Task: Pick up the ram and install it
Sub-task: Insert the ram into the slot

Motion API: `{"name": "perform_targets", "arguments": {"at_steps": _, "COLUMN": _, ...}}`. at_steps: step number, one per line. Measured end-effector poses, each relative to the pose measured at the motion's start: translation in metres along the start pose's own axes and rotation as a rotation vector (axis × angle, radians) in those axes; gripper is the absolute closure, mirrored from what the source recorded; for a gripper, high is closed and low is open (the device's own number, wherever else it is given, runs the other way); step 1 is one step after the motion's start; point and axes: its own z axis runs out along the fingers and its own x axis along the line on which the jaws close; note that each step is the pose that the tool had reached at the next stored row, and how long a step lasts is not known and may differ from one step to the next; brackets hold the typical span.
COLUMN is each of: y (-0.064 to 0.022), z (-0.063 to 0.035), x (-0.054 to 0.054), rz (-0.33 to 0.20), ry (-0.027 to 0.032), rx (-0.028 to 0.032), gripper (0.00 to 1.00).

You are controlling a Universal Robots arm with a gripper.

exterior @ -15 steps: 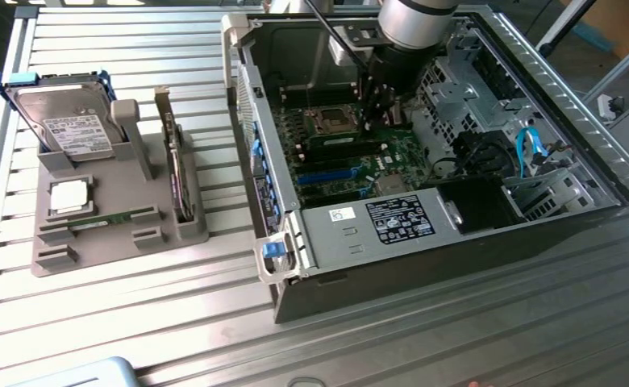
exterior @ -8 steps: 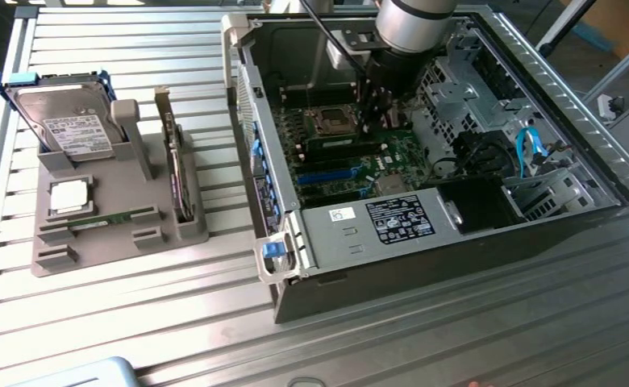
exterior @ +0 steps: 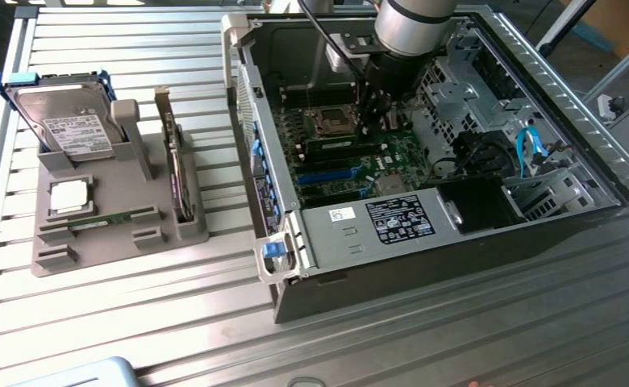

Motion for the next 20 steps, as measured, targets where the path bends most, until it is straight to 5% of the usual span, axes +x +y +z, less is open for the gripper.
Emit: {"name": "perform_targets", "arguments": {"at_steps": 20, "y": -0.0017, "z": 0.0014, "x": 0.0009, "rz": 0.001, "ry": -0.0005, "rx": 0.0001, "gripper": 0.88}}
